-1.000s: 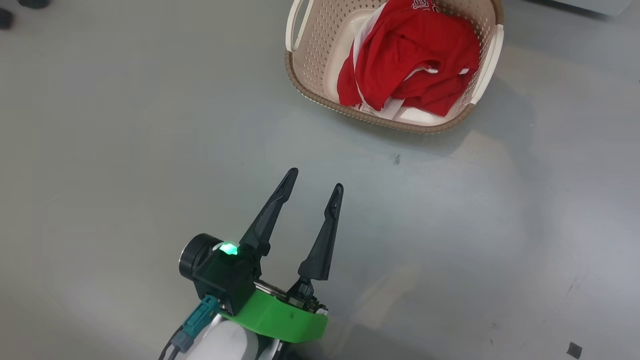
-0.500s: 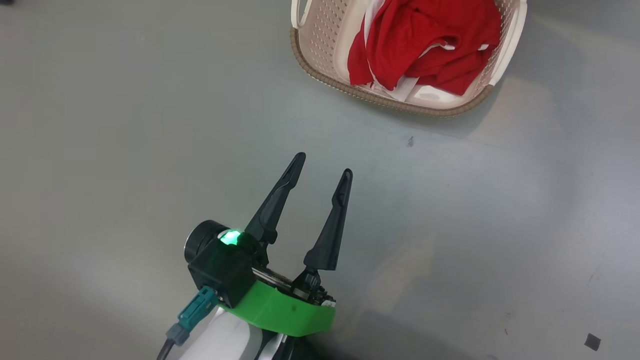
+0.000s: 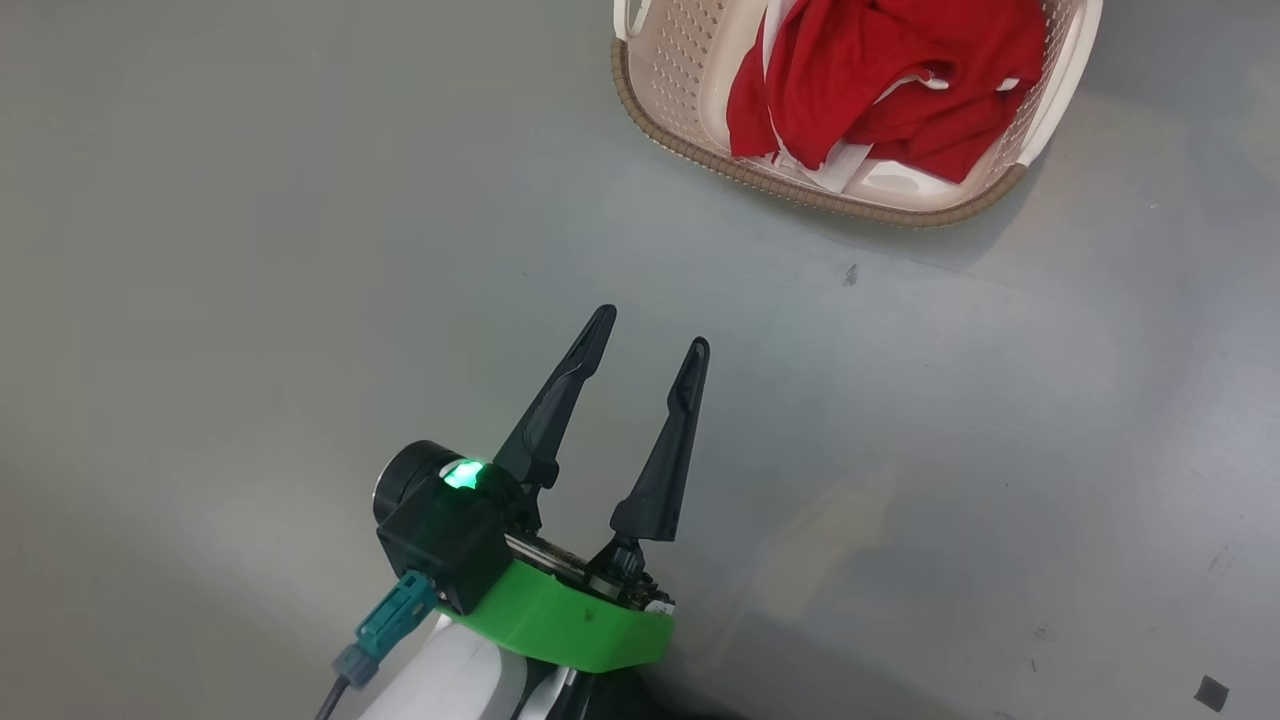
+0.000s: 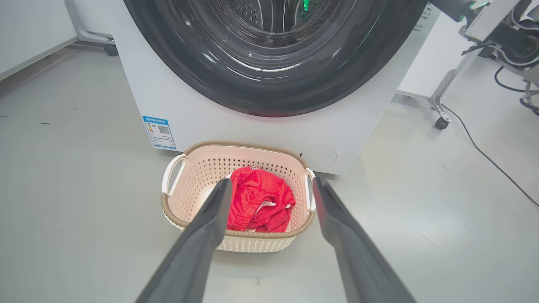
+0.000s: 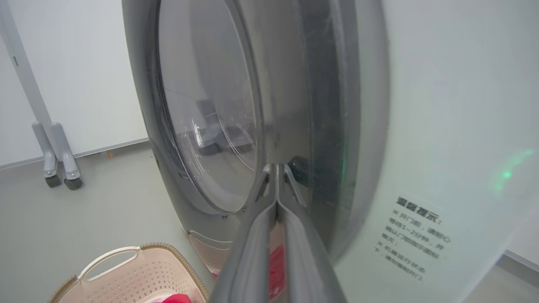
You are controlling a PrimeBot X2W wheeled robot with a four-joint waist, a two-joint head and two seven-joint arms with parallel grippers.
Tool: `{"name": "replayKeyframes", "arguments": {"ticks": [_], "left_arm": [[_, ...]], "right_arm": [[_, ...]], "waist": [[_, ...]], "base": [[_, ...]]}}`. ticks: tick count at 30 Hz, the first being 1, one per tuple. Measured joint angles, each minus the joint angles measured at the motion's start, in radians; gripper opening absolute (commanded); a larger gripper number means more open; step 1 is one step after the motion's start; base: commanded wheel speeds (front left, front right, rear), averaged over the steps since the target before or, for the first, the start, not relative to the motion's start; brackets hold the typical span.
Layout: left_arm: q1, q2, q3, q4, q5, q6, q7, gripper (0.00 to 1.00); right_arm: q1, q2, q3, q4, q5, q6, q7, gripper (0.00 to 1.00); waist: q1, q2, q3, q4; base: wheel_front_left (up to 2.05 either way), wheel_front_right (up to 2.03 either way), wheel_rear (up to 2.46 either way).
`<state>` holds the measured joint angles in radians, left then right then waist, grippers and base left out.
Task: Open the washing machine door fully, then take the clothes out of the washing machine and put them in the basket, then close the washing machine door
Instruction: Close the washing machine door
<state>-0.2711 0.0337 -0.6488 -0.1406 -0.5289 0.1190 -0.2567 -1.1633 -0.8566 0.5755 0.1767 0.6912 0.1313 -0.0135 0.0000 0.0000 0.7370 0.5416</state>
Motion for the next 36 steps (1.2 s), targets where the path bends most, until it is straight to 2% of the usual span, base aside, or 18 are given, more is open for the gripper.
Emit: {"name": "replayKeyframes", "arguments": {"ticks": [3,10,23,32,36], "left_arm": [[0.000,0.000,-0.002,0.000,-0.008,0.000,0.000,1.00],[0.000,0.000,-0.005,-0.001,-0.012,0.000,0.000,1.00],[0.001,-0.001,-0.008,-0.001,-0.017,0.000,0.000,1.00],[-0.001,-0.001,0.016,0.027,-0.016,0.000,0.000,1.00],[-0.009,-0.001,0.038,0.058,-0.010,0.000,0.000,1.00]], "right_arm": [[-0.024,-0.002,-0.023,0.034,0.006,0.000,0.007,0.00],[-0.049,0.000,-0.008,0.062,0.005,0.001,0.010,0.00],[-0.091,0.039,0.005,0.117,0.004,0.017,0.026,0.00],[-0.071,0.043,0.057,0.161,-0.007,0.007,-0.032,0.00],[-0.002,0.053,0.091,0.186,-0.007,-0.001,-0.091,0.00]], "waist": [[0.0000,0.0001,0.003,0.006],[0.0000,0.0000,0.006,0.020],[0.0000,0.0000,0.008,0.028],[0.0000,0.0000,-0.028,0.016],[0.0000,0.0000,-0.070,0.002]], "base": [[0.00,0.00,0.00],[0.00,0.00,0.00],[0.00,0.00,0.00],[0.00,0.00,0.00],[0.00,0.00,0.00]]}}
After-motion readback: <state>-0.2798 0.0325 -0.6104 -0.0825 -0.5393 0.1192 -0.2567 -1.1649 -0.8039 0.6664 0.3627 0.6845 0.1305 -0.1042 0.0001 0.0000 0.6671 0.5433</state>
